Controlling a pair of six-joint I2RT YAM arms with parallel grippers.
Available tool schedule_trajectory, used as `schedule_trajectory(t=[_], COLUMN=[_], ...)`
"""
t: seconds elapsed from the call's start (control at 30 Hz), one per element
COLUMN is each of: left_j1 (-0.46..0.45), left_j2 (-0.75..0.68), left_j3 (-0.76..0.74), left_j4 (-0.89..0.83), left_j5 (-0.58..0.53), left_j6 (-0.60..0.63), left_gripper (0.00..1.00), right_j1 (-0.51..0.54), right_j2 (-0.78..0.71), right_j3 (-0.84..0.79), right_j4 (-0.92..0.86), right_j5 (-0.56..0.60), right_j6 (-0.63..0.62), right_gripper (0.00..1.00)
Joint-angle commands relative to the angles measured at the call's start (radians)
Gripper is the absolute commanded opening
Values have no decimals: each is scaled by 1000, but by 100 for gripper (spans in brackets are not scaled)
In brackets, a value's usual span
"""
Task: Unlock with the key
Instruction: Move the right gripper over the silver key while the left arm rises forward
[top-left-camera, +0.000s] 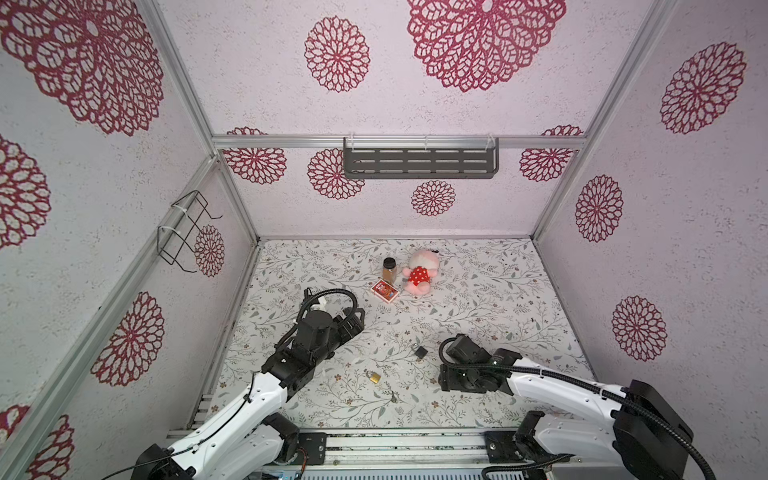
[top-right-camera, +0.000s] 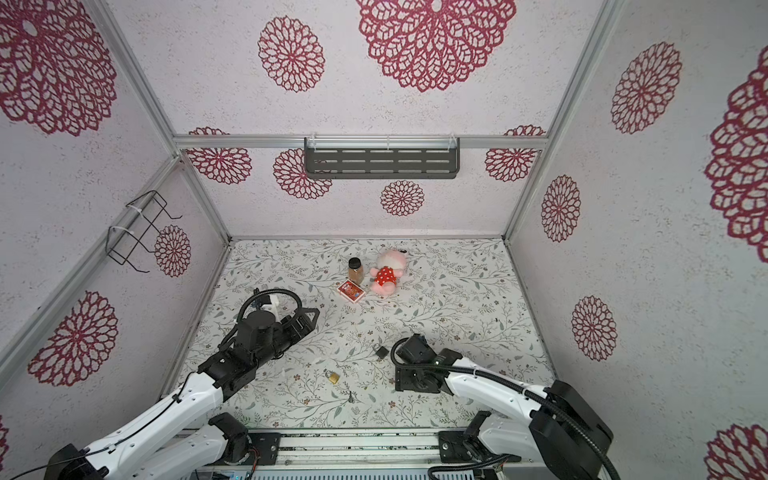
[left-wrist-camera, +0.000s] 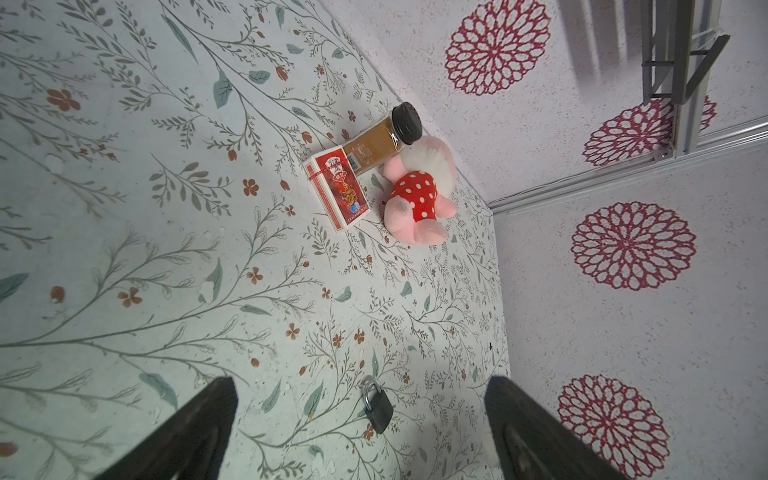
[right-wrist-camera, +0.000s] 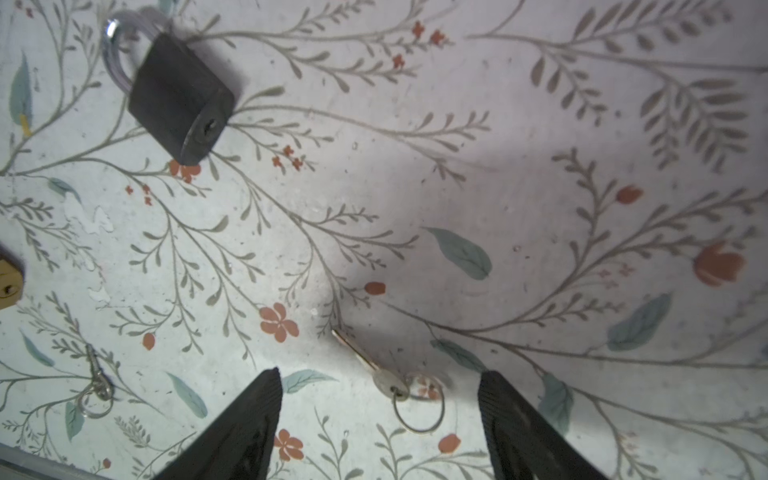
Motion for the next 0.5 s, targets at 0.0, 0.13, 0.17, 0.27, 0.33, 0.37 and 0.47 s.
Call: schedule_trajectory(t=[0.0,0.13,0.17,0.27,0.33,0.37,0.47], left_j1=[-9,-9,-10,-10,-9,-9,-9], left_j2=[-21,-29,-30,-32,-34,-37,-47], left_j3=[-7,-10,-12,-12,-11,-10,-6], left_j4=[-25,-33,-35,-43,-49,-50,-68], left_j5=[-16,-14,-16,-18,-20,-19,-19], left_j6=[-13,-16,-14,-14,-16,-16,-13], left_gripper=[97,97,97,97,97,98,97], right_j1=[21,55,62,87,108,118,164], right_j2=[2,10,13,42,70,82,126], right_j3=[-9,-3,2,6,15,21,68], right_j4=[-3,16,20,48,75,85,110], right_j5=[5,0,0,-5,-10,-12,2], right_j6=[57,80,87,108,123,129,151], right_gripper=[78,77,77,77,76,77,77])
